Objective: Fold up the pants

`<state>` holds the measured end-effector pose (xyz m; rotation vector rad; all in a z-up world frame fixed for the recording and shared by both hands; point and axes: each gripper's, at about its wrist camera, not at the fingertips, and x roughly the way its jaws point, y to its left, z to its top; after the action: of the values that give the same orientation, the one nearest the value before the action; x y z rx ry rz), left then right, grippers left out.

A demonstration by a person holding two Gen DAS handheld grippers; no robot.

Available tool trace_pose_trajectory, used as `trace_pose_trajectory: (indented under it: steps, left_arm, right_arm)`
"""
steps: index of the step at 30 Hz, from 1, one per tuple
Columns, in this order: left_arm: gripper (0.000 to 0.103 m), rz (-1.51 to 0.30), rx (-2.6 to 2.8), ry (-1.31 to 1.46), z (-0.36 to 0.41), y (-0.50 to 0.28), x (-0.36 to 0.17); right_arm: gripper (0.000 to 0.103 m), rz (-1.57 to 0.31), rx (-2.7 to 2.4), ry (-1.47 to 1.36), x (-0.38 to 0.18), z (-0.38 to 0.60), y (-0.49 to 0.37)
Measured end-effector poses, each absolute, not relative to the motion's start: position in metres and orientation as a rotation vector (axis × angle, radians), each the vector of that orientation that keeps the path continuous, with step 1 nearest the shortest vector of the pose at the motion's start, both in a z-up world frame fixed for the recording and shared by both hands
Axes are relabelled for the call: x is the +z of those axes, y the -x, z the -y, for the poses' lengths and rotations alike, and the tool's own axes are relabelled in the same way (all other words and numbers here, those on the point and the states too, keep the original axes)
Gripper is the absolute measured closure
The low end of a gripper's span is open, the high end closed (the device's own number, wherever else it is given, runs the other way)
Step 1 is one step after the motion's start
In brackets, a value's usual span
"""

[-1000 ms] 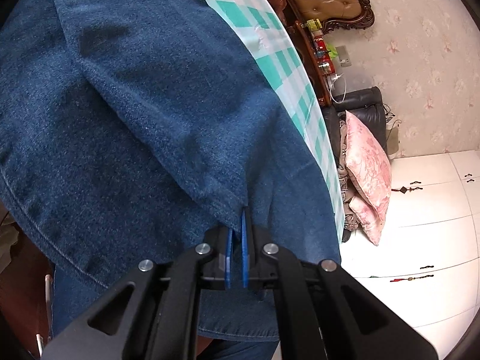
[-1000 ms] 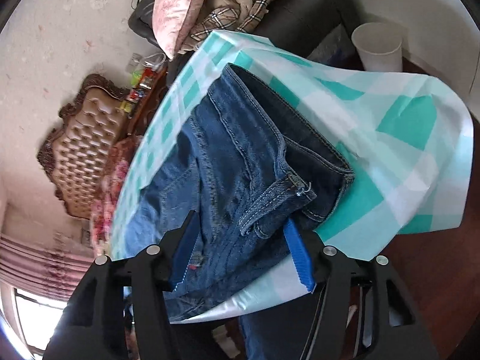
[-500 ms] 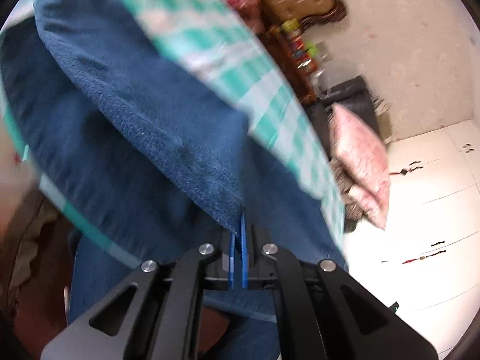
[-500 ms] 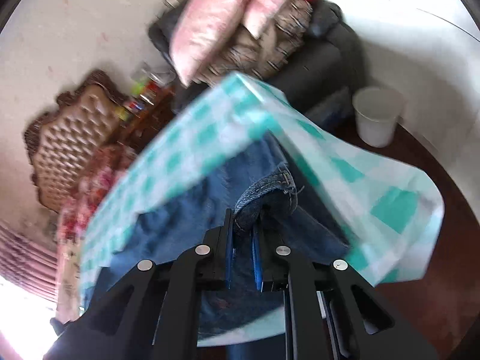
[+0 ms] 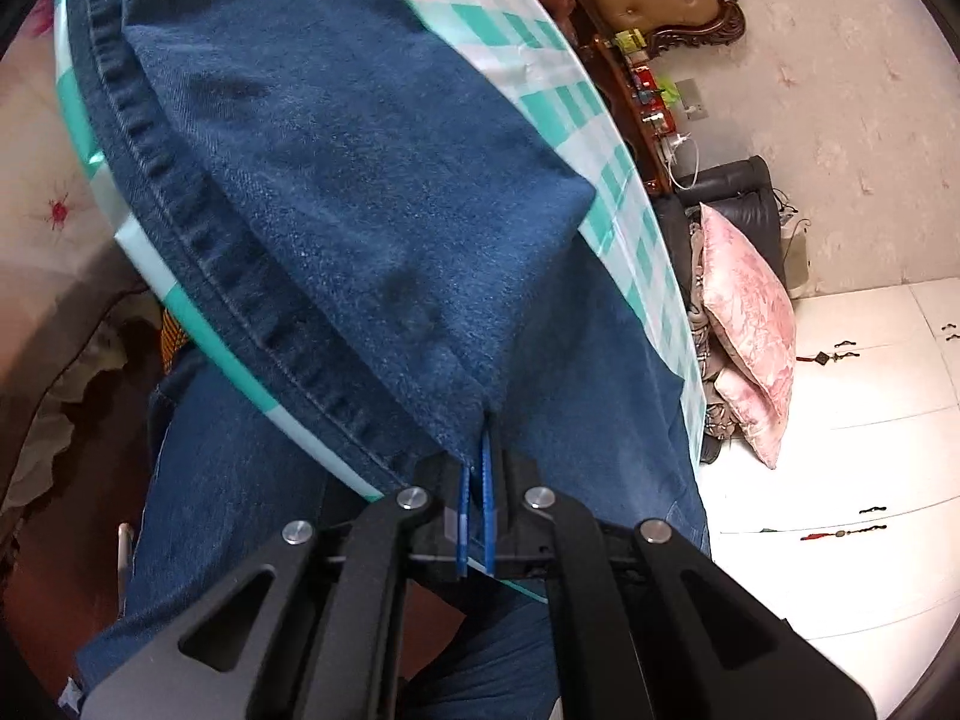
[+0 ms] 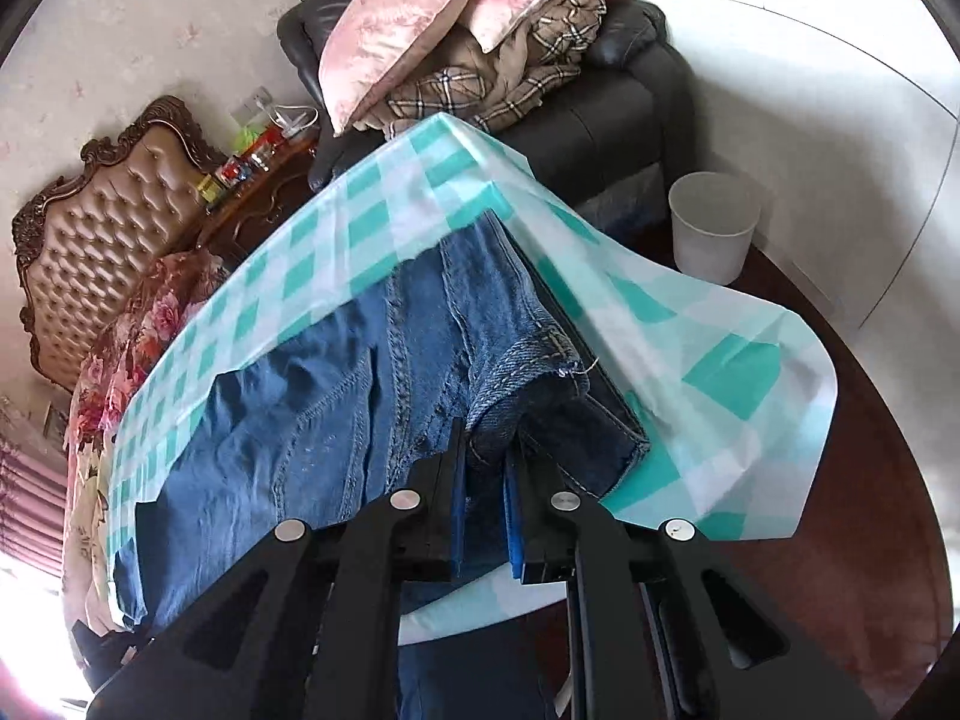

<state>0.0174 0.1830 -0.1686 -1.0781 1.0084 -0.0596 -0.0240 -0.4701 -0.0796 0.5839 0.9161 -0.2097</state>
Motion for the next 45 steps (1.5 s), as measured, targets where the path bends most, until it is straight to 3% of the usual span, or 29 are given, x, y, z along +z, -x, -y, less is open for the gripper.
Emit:
trace_pose_trajectory:
  steps: [5, 9, 12, 18, 20, 25, 32, 37, 45]
  left_arm:
    - [0.099, -1.055, -0.063, 1.128, -0.185, -0.019, -0.189]
    - [0.083, -0.983, -0.021, 1.158, -0.217, -0.021, -0.191]
    - [0.083, -0.901, 0.047, 1.231, -0.266, -0.019, -0.199]
    - [0.087, -0.780, 0.158, 1.305, -0.363, -0.023, -0.210]
    - [0.101, -0.775, 0.204, 1.311, -0.385, -0.023, -0.209]
    - [0.101, -0.728, 0.257, 1.197, -0.377, 0.005, -0.170]
    - [0.101, -0.789, 0.283, 1.227, -0.380, 0.002, -0.196]
    - [0.100, -0.814, 0.295, 1.213, -0.378, -0.005, -0.195]
    - [0.100, -0.825, 0.297, 1.224, -0.379, -0.012, -0.200]
  right_arm:
    - [0.091, -1.003, -0.262, -0.534, -0.111, 0.470, 0.007]
    - [0.091, -1.028, -0.282, -0.531, -0.124, 0.471, 0.002]
    - [0.091, -1.034, -0.290, -0.529, -0.129, 0.471, 0.003]
    - [0.091, -1.043, -0.304, -0.521, -0.132, 0.469, 0.000]
    - [0.091, -1.043, -0.308, -0.525, -0.131, 0.468, 0.000]
    - [0.091, -1.043, -0.314, -0.524, -0.131, 0.468, 0.001]
    - [0.091, -1.035, -0.304, -0.507, -0.121, 0.467, -0.006]
    - [0.093, -0.912, -0.264, -0.522, -0.073, 0.471, 0.004]
    - [0.093, -0.981, -0.290, -0.491, -0.092, 0.471, 0.006]
